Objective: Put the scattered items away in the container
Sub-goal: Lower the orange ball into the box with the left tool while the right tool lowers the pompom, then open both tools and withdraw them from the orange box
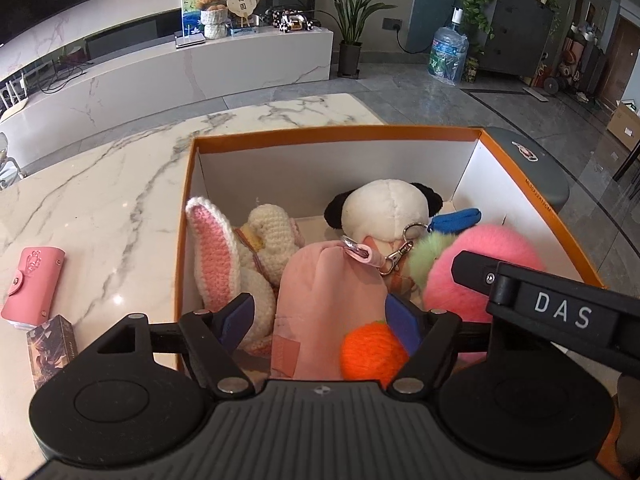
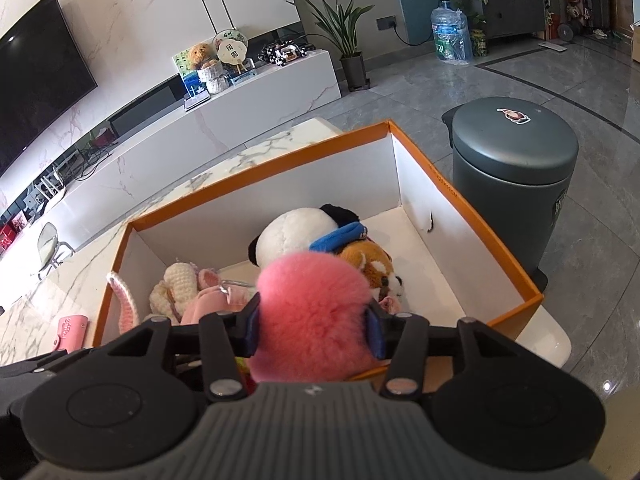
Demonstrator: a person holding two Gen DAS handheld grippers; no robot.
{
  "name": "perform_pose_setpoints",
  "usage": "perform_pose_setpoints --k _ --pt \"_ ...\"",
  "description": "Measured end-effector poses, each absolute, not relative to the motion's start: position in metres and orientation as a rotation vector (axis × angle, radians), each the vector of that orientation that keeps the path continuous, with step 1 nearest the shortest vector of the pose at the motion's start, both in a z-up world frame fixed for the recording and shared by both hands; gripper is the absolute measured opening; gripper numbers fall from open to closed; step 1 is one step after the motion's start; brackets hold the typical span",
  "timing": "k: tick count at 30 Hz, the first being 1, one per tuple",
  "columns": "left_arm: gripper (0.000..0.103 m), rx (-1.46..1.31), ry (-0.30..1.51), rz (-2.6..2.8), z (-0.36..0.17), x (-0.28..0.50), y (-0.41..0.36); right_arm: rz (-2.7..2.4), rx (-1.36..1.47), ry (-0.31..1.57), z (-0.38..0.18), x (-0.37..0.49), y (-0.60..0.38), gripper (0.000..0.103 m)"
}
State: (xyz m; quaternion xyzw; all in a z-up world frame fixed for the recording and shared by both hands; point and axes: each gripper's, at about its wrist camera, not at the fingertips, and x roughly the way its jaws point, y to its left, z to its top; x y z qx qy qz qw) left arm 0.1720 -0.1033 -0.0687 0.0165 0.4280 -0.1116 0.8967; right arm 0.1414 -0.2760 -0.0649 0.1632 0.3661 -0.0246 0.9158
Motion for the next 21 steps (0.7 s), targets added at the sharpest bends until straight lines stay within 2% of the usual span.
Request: perform_pose_setpoints --k 18,21 --pt "0.085 -0.027 0.762 -0.178 -0.008 0.126 -0.062 -0.003 0.265 0.638 -0.005 0.099 -0.240 0.053" --pt "0.085 -0.038 0.734 -0.170 0.004 0.113 -0.052 0.002 0.250 0.611 0.007 0.087 -0.232 0.056"
